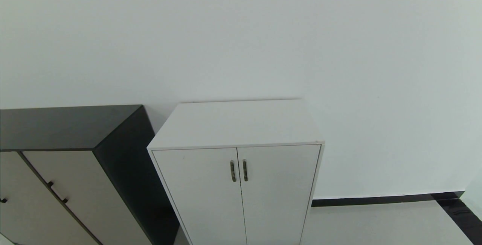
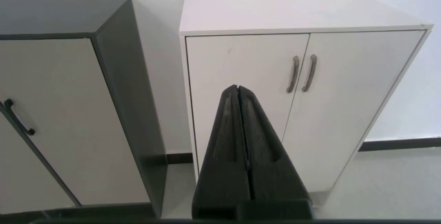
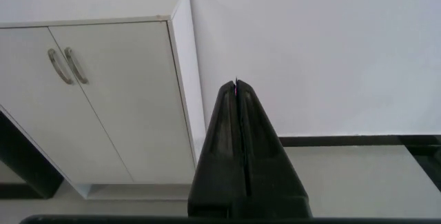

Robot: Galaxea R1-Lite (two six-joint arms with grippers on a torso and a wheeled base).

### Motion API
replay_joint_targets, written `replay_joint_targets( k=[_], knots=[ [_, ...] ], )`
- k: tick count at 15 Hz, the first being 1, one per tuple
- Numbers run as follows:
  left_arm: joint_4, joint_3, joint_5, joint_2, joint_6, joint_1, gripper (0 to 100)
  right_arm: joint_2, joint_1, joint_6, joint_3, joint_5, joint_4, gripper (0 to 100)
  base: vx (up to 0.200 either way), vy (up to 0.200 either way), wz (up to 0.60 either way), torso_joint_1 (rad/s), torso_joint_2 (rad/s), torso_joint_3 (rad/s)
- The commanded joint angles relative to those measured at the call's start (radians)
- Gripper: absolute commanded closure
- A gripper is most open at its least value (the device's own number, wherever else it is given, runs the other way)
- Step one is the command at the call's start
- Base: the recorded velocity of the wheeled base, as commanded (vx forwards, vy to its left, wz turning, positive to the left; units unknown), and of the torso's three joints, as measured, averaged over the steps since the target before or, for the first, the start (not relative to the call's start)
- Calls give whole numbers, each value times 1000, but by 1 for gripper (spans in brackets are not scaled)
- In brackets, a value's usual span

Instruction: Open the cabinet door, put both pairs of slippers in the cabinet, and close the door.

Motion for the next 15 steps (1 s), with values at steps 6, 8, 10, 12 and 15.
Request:
replay_joint_targets(
  k=[6, 8, 10, 12, 15],
  knots=[
    [0, 0, 0, 0, 2, 0, 100, -16, -3, 1, 0, 1, 0, 100, 0, 0, 0, 0, 0, 0],
    [0, 0, 0, 0, 2, 0, 100, -16, -1, 1, 0, 1, 0, 100, 0, 0, 0, 0, 0, 0],
    [0, 0, 0, 0, 2, 0, 100, -16, -3, 1, 0, 1, 0, 100, 0, 0, 0, 0, 0, 0],
    [0, 0, 0, 0, 2, 0, 100, -16, -3, 1, 0, 1, 0, 100, 0, 0, 0, 0, 0, 0],
    [0, 0, 0, 0, 2, 0, 100, -16, -3, 1, 0, 1, 0, 100, 0, 0, 0, 0, 0, 0]
  ],
)
